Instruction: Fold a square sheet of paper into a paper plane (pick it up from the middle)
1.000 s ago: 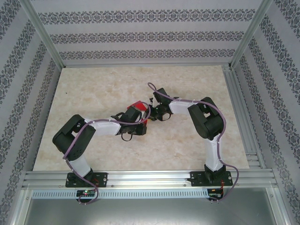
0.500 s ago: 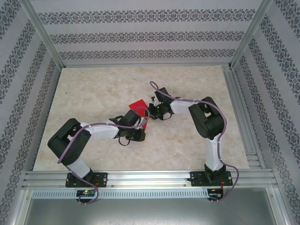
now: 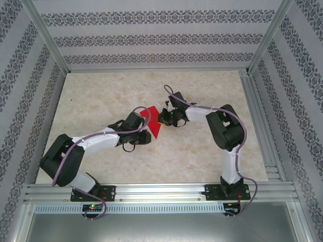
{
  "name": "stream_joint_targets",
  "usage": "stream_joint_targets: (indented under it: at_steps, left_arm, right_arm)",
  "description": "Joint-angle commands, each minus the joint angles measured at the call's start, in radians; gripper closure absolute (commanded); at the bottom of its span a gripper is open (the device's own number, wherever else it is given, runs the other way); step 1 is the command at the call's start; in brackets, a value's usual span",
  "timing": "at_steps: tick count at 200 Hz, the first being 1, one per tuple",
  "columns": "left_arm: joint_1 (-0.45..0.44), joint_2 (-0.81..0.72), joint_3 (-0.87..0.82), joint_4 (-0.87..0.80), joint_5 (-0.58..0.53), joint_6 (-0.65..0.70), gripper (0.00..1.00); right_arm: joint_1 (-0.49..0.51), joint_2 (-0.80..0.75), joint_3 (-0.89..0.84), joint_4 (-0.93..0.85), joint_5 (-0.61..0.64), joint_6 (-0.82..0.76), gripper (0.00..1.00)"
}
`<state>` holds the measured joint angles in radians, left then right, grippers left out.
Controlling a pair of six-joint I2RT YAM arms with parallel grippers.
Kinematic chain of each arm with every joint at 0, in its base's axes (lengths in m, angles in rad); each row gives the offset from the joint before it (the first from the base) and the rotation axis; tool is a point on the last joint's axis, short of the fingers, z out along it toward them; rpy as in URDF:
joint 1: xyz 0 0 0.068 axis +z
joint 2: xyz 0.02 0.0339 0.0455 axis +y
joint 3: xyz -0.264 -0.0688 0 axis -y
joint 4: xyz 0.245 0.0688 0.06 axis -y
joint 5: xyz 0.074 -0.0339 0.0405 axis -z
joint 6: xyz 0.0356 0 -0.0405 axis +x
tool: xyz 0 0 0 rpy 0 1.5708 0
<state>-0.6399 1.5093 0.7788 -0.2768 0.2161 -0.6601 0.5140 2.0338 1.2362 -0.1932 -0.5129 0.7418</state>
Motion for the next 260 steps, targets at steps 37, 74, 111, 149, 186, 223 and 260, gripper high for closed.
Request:
stream_joint_targets:
  at_steps: [37, 74, 111, 149, 186, 223, 260]
  left_arm:
    - [0.031, 0.044, 0.019, 0.152, -0.039, -0.148, 0.59]
    - [0.040, 0.029, 0.010, 0.153, -0.078, -0.167, 0.52]
    - [0.051, 0.003, -0.004, 0.136, -0.113, -0.177, 0.42]
    - [0.053, -0.013, -0.010, 0.141, -0.105, -0.171, 0.33]
    - [0.053, -0.022, -0.015, 0.158, -0.092, -0.163, 0.28]
    - [0.053, -0.033, -0.021, 0.163, -0.089, -0.159, 0.25]
    - [0.052, -0.033, -0.028, 0.181, -0.068, -0.150, 0.24]
  right_arm:
    - [-0.006, 0.048, 0.178, -0.126, 0.108, -0.105, 0.83]
    - [-0.010, 0.138, 0.346, -0.233, 0.137, -0.185, 0.82]
    - [-0.002, 0.244, 0.543, -0.345, 0.128, -0.260, 0.81]
    - [-0.002, 0.313, 0.627, -0.421, 0.151, -0.280, 0.80]
    - [-0.006, 0.334, 0.645, -0.476, 0.215, -0.278, 0.79]
    - [-0.011, 0.326, 0.625, -0.523, 0.297, -0.261, 0.79]
    - [-0.017, 0.270, 0.549, -0.539, 0.396, -0.226, 0.79]
